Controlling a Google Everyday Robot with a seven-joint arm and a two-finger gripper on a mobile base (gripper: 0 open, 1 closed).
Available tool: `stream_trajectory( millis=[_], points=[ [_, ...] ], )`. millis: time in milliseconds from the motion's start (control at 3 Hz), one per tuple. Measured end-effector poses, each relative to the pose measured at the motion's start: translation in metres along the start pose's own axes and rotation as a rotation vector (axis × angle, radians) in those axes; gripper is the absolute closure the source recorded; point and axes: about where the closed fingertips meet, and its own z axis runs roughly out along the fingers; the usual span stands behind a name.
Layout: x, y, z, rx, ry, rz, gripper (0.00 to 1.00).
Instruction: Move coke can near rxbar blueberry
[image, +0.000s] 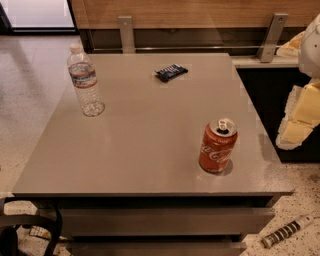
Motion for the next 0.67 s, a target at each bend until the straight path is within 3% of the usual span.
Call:
stream_trajectory(
  millis=[333,667],
  points=[
    [0.0000,0.0000,-0.0001,0.000,0.000,0.000,0.00],
    [0.0047,0.0002,0.0023,-0.018,-0.076,0.019,0.00]
  ],
)
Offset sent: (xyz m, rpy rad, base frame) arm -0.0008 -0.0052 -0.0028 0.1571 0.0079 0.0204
